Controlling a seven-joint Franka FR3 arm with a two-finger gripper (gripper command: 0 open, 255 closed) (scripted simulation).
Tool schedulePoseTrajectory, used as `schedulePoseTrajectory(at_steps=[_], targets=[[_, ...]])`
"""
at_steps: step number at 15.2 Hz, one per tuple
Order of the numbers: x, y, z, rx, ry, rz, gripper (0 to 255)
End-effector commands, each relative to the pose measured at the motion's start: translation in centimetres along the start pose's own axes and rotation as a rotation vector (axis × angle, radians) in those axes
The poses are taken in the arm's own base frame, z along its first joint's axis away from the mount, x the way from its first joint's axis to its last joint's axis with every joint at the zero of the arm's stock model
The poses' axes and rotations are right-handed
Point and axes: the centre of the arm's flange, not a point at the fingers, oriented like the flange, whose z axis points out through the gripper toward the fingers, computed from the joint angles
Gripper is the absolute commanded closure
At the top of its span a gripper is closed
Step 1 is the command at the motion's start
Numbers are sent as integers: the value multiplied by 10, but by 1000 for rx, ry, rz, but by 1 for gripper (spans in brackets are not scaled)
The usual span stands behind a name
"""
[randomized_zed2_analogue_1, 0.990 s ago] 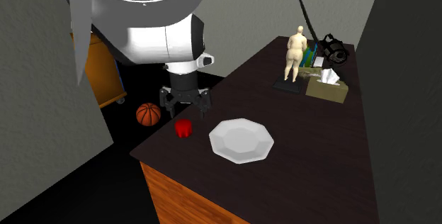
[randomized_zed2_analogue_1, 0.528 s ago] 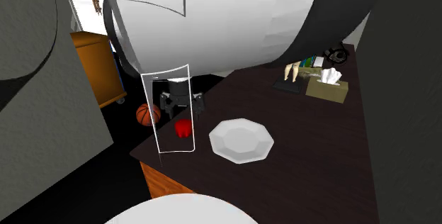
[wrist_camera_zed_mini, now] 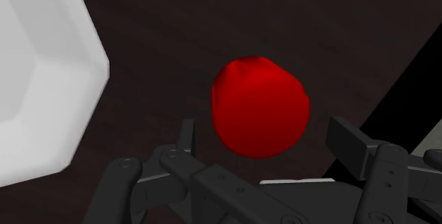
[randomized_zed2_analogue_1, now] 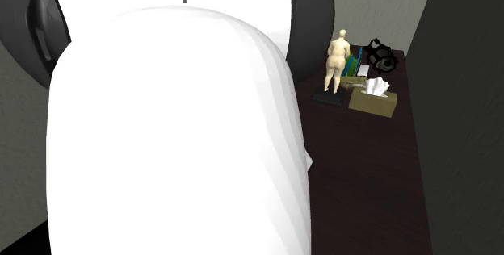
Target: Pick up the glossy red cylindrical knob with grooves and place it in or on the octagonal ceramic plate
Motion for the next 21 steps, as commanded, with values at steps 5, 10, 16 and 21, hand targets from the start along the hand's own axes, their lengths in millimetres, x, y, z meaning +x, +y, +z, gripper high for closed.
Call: schedulePoseTrajectory(at_steps=[5, 10, 16, 21], targets=[[0, -1, 30, 0, 1, 0, 0], [0, -1, 30, 0, 1, 0, 0], [1, -1, 30, 0, 1, 0, 255], [1, -1, 31, 0, 1, 0, 255]])
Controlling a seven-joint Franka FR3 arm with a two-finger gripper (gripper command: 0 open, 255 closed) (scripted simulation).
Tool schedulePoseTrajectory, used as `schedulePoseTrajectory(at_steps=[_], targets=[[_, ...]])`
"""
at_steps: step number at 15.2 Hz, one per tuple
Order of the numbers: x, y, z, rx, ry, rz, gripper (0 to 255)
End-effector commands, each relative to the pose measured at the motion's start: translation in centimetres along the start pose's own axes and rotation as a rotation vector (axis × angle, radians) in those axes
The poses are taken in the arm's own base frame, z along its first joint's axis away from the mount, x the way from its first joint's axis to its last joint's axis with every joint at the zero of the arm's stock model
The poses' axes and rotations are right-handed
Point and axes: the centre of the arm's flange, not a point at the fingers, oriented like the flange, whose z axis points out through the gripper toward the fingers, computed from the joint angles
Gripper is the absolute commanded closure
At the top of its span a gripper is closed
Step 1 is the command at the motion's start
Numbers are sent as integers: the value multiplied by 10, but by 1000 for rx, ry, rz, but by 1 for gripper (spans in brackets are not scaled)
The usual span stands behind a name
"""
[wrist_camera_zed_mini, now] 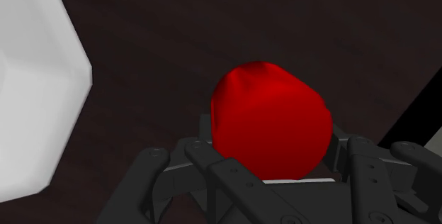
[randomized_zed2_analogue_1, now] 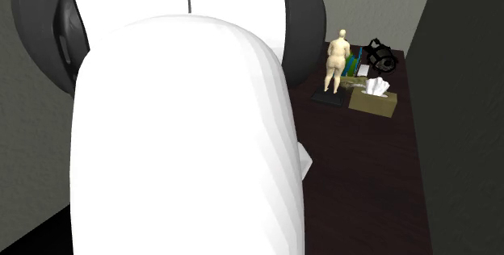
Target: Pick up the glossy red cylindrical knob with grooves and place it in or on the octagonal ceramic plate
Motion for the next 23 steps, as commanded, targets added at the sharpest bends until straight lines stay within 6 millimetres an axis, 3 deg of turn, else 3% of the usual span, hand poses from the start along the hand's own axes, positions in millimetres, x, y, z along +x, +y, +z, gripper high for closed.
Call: schedulePoseTrajectory(at_steps=[1, 18, 23], targets=[[-1, -1, 3, 0, -4, -2, 255], [-1, -1, -82, 0, -4, -2, 255], [-13, 64, -81, 0, -4, -2, 255]])
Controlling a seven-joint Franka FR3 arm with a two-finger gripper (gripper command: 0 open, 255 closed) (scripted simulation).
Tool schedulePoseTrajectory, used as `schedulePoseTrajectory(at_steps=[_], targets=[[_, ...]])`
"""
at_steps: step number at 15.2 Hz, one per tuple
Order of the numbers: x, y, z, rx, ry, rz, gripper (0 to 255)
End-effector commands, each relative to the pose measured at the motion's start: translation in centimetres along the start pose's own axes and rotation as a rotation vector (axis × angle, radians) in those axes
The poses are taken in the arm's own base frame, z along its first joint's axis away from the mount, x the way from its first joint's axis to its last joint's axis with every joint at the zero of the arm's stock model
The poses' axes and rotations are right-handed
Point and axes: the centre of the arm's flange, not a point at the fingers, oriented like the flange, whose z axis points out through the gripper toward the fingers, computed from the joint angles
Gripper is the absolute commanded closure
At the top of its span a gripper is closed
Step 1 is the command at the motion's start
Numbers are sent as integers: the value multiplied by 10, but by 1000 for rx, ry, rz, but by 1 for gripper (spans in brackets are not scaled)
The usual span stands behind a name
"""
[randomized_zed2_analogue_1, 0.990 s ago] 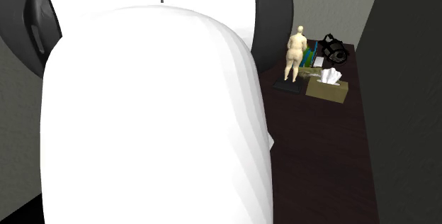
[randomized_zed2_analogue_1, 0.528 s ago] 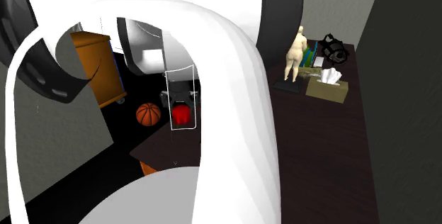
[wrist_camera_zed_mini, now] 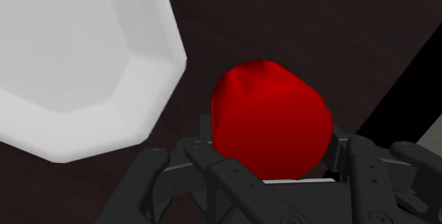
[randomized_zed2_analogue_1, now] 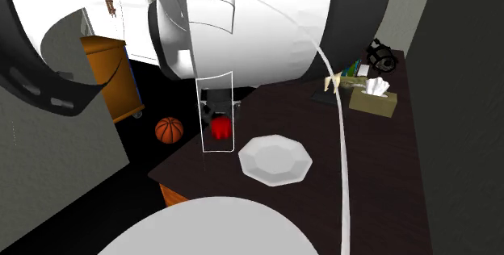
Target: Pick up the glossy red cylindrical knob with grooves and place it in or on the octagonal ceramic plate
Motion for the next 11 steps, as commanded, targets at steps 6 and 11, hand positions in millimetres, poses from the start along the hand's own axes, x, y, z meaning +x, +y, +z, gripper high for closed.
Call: schedulePoseTrajectory(at_steps=[6, 11], targets=[[-20, 92, 2, 0, 0, -1, 255], [-32, 157, 4, 0, 0, -1, 255]])
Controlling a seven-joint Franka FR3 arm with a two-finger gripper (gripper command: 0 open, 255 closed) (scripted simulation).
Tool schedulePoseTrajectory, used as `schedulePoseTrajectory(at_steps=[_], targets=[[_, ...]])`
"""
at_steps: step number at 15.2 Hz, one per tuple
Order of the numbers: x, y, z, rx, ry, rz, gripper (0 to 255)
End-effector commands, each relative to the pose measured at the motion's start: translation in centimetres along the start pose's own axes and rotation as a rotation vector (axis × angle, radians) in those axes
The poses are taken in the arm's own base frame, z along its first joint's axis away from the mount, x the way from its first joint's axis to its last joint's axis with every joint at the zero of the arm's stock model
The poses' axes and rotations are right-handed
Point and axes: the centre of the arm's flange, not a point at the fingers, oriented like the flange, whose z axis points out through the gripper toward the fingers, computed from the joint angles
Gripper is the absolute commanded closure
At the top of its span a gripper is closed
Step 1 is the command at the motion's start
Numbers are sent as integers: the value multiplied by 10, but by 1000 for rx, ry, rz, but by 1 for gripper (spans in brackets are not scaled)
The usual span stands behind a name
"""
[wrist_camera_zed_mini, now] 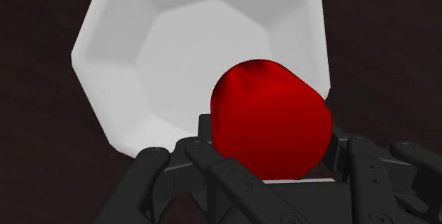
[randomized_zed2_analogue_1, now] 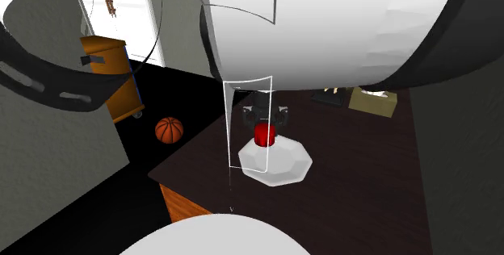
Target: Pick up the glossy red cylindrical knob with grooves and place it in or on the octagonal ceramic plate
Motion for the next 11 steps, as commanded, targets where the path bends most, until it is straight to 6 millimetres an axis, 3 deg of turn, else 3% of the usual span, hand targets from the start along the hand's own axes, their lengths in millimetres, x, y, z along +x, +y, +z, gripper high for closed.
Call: schedulePoseTrajectory(at_steps=[1, 11], targets=[[-7, 35, 2, 0, 0, -2, 255], [-7, 35, 55, 0, 0, -2, 255]])
